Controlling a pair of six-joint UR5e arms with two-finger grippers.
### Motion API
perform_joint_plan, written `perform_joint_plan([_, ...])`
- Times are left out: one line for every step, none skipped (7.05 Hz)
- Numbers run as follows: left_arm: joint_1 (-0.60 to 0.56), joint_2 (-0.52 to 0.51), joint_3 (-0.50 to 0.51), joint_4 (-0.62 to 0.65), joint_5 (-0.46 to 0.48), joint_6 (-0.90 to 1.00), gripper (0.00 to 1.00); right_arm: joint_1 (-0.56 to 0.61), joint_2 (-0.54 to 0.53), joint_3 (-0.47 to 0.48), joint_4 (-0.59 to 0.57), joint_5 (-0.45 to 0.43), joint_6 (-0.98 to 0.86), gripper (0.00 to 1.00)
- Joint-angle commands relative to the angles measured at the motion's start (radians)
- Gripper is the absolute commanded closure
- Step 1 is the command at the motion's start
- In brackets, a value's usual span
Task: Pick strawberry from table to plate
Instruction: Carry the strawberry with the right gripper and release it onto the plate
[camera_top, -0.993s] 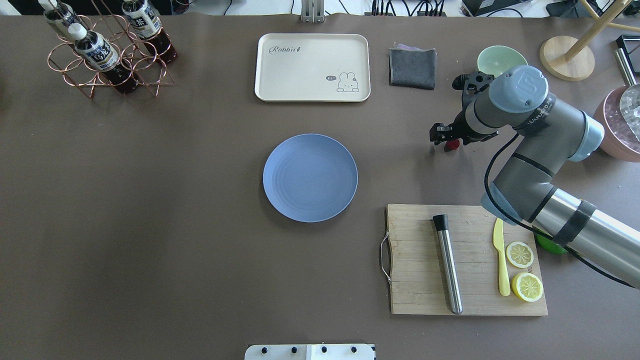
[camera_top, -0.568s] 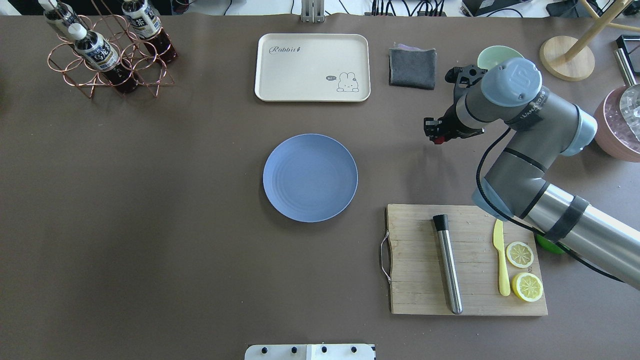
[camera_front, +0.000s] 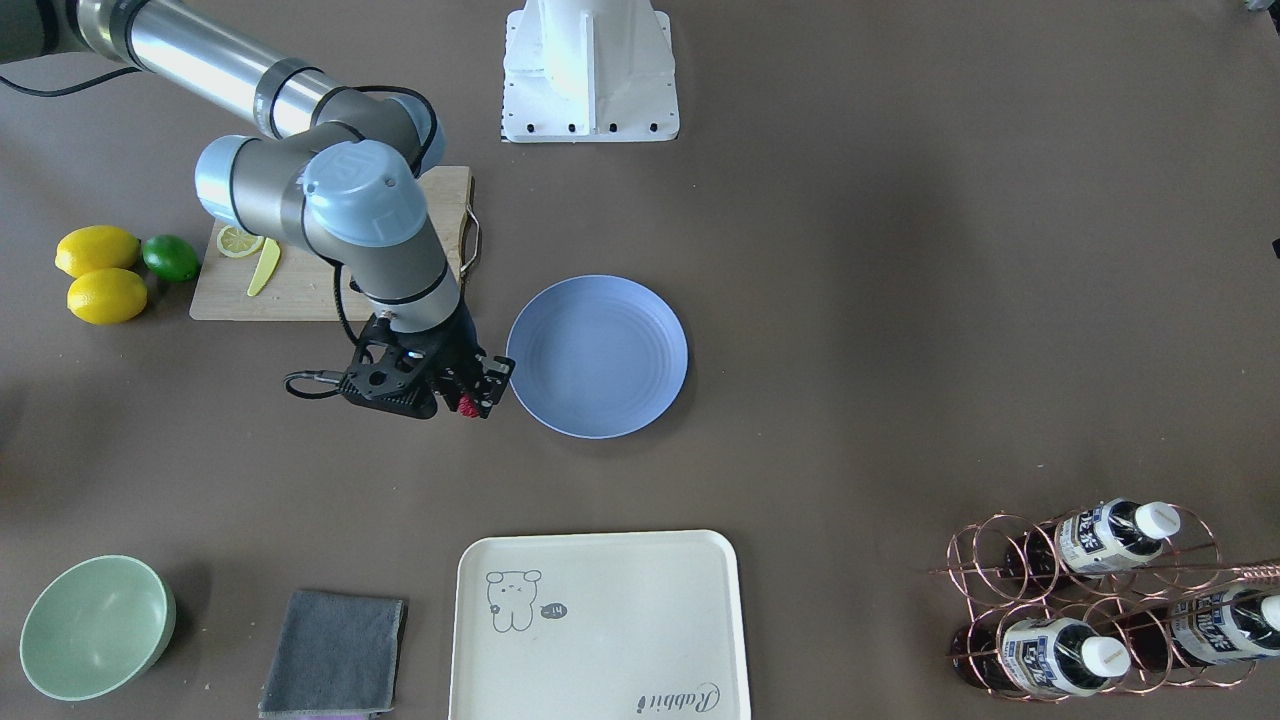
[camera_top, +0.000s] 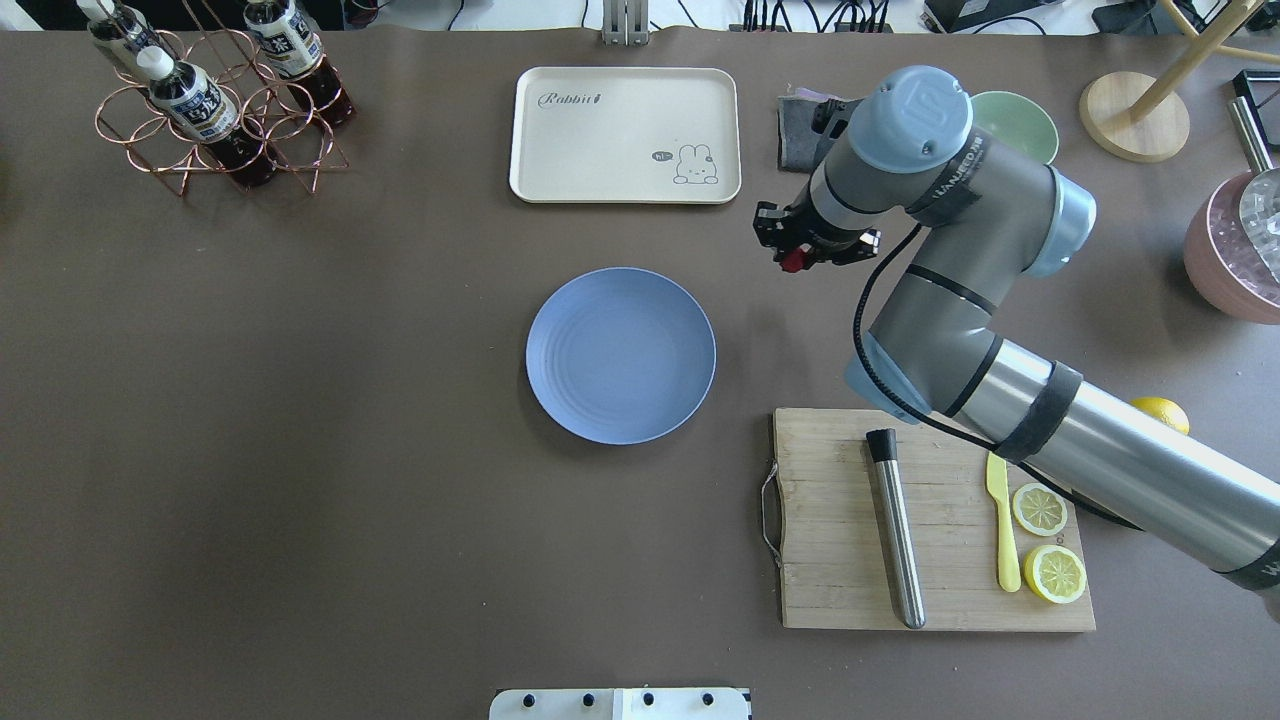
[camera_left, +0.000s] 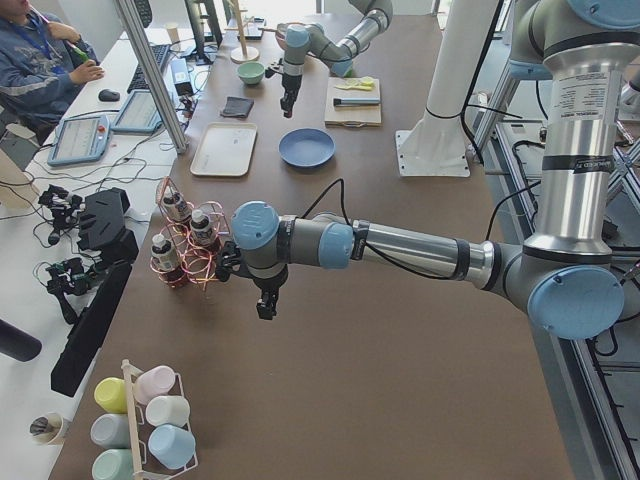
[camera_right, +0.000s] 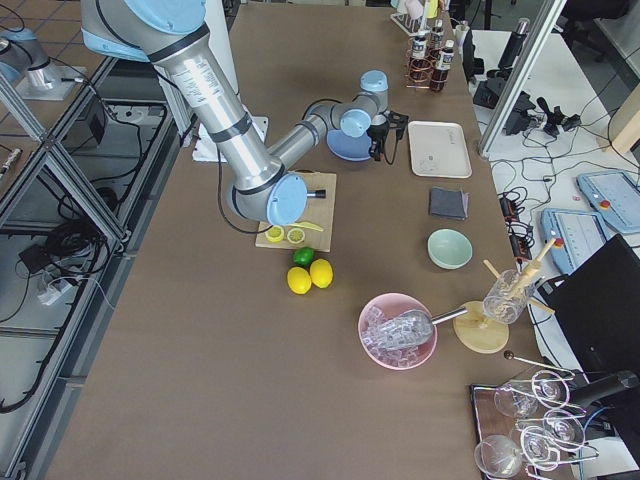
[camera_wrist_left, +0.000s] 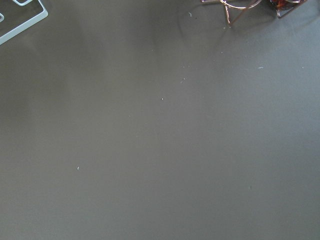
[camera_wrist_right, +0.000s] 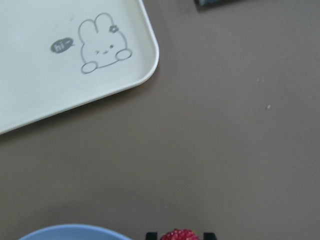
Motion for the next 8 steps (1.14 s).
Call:
perform_joint_plan([-0.001, 0.001, -0.001, 0.0, 0.0, 0.0, 0.02, -0.104, 0.064, -0.028, -0.008, -0.076, 0.157, 1.0])
perform_joint_plan([-0.001, 0.001, 0.002, 0.0, 0.0, 0.0, 0.02, -0.144, 0.073, -0.038, -0.008, -0.12, 0.175, 1.0])
perform_joint_plan([-0.001, 0.019, -0.004, -0.002, -0.003, 0.0, 0.02, -0.173, 0.098, -0.066, -0.009, -0.166, 0.188, 1.0])
perform_joint_plan([-0.001, 0.029, -0.011, -0.002, -0.005, 0.0, 0.02, -0.184, 0.101, -0.084, -0.009, -0.174, 0.188, 1.0])
perform_joint_plan([-0.001, 0.027, -0.008, -0.002, -0.005, 0.0, 0.02, -0.198, 0.116, -0.101, -0.009, -0.194, 0.188, 1.0])
perform_joint_plan([-0.001, 0.029, -0.005, -0.002, -0.005, 0.0, 0.02, -0.208, 0.139, -0.136, -0.009, -0.208, 0.196, 1.0])
perform_joint_plan([-0.001, 0.029, -0.005, -0.002, -0.005, 0.0, 0.02, -0.208, 0.144, -0.143, -0.009, -0.208, 0.199, 1.0])
perform_joint_plan([-0.001, 0.029, -0.005, -0.002, -0.005, 0.0, 0.02, -0.208, 0.142, -0.143, -0.009, -0.208, 0.186, 1.0])
